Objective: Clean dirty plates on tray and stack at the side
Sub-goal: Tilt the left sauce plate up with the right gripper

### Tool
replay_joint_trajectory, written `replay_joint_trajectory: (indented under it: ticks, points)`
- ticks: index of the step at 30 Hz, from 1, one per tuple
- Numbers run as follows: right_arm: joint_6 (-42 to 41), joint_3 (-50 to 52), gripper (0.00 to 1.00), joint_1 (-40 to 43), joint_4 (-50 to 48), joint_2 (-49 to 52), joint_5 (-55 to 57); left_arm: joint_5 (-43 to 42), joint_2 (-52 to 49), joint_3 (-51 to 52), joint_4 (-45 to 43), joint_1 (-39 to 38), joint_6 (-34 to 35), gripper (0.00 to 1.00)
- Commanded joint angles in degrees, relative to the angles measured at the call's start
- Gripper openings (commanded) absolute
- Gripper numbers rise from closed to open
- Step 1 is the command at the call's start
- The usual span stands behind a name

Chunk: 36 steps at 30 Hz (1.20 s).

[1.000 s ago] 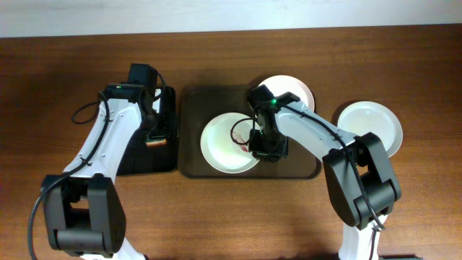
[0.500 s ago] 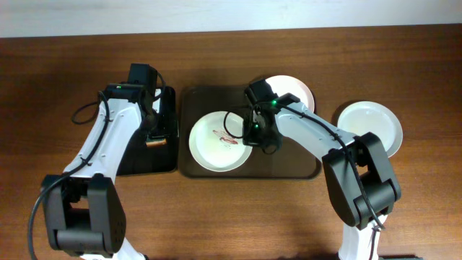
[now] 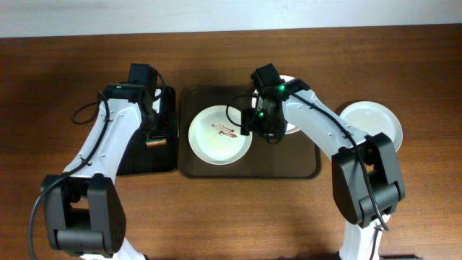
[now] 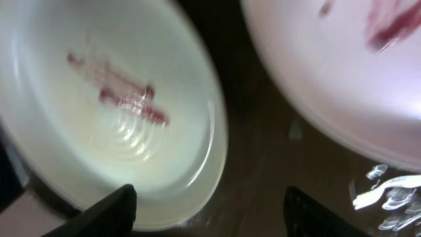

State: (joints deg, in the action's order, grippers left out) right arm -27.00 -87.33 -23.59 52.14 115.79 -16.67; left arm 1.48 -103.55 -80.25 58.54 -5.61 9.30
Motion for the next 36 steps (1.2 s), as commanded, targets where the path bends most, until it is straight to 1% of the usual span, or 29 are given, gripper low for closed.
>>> replay_joint_trajectory:
  ticks: [1,2,5,12,15,18,25,29,35,36]
  points:
    - [-0.5,-0.7,0.72,-1.2,3.2,-1.1,-7.6,-0.1,0.9,0.1,0.1,0.2,0.5,0.9]
    - [-0.5,-0.6,0.73,-1.9,3.4,-1.1,-7.5,-0.1,0.9,0.1,0.1,0.2,0.5,0.9]
    - [-5.8,-0.6,0.72,-4.2,3.2,-1.0,-5.6,-0.1,0.9,0.1,0.1,0.2,0.5,0.9]
    - [-16.8,-0.5,0.62,-9.1,2.1,-0.8,3.1,-0.1,0.9,0.1,0.1,0.2,0.5,0.9]
    - [-20.6,0.1,0.59,-10.6,0.9,-0.5,3.5,-0.1,0.9,0.1,0.1,0.2,0.5,0.9]
    - [-24.4,0.9,0.57,-11.3,0.3,-0.1,3.5,-0.1,0.9,0.1,0.1,0.2,0.5,0.9]
    - [-30.5,4.0,0.57,-11.7,-1.0,-0.1,3.4,-0.1,0.9,0.1,0.1,0.2,0.5,0.9]
    - [-32.1,5.6,0.56,-11.8,-2.2,-0.1,3.4,-0.1,0.9,0.1,0.1,0.2,0.5,0.9]
    - [-33.5,9.1,0.51,-11.8,-5.4,0.0,3.4,0.0,0.9,0.1,0.1,0.2,0.5,0.9]
    - [-33.5,9.4,0.49,-11.8,-5.7,0.0,3.5,-0.1,0.9,0.1,0.1,0.2,0.5,0.9]
